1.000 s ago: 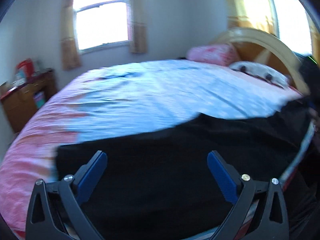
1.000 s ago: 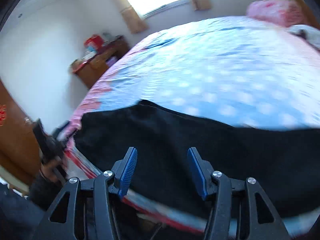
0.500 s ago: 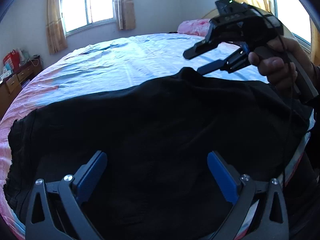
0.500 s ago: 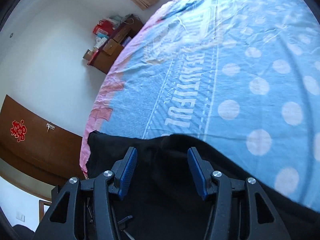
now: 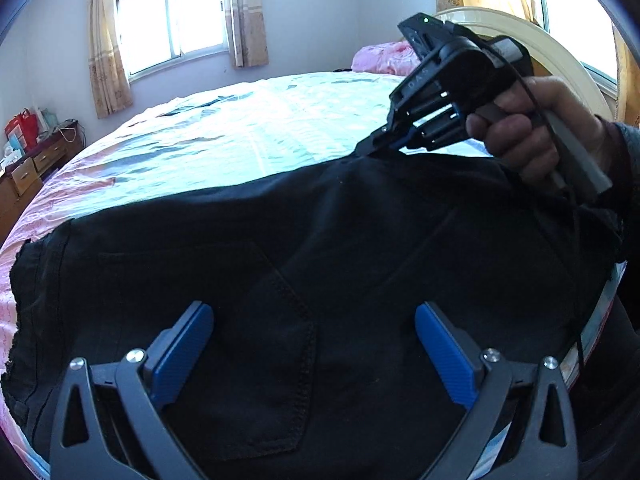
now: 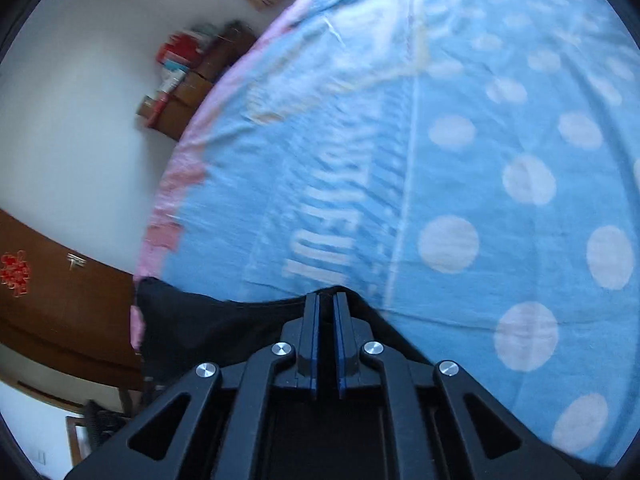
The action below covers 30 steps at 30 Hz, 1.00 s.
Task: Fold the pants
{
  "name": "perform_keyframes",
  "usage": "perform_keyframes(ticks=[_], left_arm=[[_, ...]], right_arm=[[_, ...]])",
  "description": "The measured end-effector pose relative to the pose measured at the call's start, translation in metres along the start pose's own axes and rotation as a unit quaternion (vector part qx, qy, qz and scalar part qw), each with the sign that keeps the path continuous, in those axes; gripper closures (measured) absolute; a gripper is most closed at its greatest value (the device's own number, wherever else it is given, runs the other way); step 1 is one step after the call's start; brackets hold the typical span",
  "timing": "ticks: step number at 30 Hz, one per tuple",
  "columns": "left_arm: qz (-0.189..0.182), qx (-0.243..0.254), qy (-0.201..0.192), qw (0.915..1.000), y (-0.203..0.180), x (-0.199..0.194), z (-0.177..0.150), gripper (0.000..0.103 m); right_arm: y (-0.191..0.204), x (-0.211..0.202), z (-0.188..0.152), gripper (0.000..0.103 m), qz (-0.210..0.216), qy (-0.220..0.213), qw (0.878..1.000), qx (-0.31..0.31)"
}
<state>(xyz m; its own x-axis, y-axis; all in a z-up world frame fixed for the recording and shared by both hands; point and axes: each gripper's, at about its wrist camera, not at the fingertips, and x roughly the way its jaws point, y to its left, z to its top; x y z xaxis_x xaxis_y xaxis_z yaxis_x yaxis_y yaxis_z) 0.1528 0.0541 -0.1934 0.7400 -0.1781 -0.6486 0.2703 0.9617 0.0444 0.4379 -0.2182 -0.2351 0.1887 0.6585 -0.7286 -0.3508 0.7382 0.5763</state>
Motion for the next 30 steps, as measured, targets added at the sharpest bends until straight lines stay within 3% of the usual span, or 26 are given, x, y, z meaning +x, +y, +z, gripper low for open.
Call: perform_keyframes(ticks=[2, 3, 4, 6, 11, 15, 18, 21, 25, 27, 30], left_arm=[[0.002, 0.003, 0.003, 1.0, -0.001, -0.004, 0.0, 0.0], [0.003, 0.003, 0.005, 1.0, -0.002, -0.007, 0.0, 0.0], [0.003, 0.001, 0.008, 1.0, -0.003, -0.009, 0.001, 0.0], [-0.003, -0.008, 0.012, 0.9999, -0.006, -0.017, 0.004, 0.0], [-0.034, -0.012, -0.009, 0.9993, -0.026, -0.04, 0.016, 0.0], [-0.086, 0.018, -0.019, 0.996, -0.057, -0.037, 0.037, 0.0], [-0.126, 0.052, -0.014, 0.9905, -0.091, -0.023, 0.051, 0.0], [-0.166, 0.087, -0.006, 0.9822, -0.13, -0.013, 0.056, 0.0], [-0.206, 0.116, 0.0, 0.9717, -0.169, -0.004, 0.056, 0.0], [-0.215, 0.118, 0.01, 0.9695, -0.177, 0.004, 0.054, 0.0], [-0.184, 0.125, 0.037, 0.9742, -0.181, 0.019, 0.045, 0.0]], right_arm=[[0.0, -0.002, 0.0, 0.096, 0.011, -0.004, 1.0, 0.001], [-0.003, -0.006, 0.0, 0.09, 0.022, -0.005, 1.0, 0.012], [-0.005, -0.013, -0.001, 0.069, 0.02, -0.01, 1.0, 0.019], [-0.004, -0.033, -0.005, 0.04, -0.004, -0.031, 0.999, 0.014], [0.002, -0.11, -0.046, 0.04, -0.037, -0.088, 0.995, -0.016], [-0.022, -0.19, -0.106, 0.04, -0.093, -0.152, 0.984, 0.007], [-0.059, -0.256, -0.154, 0.04, -0.14, -0.198, 0.968, 0.061], [-0.108, -0.325, -0.211, 0.04, -0.187, -0.246, 0.938, 0.156], [-0.16, -0.383, -0.265, 0.04, -0.193, -0.283, 0.904, 0.254], [-0.177, -0.396, -0.28, 0.04, -0.176, -0.295, 0.897, 0.277], [-0.198, -0.402, -0.288, 0.04, -0.143, -0.306, 0.894, 0.295]])
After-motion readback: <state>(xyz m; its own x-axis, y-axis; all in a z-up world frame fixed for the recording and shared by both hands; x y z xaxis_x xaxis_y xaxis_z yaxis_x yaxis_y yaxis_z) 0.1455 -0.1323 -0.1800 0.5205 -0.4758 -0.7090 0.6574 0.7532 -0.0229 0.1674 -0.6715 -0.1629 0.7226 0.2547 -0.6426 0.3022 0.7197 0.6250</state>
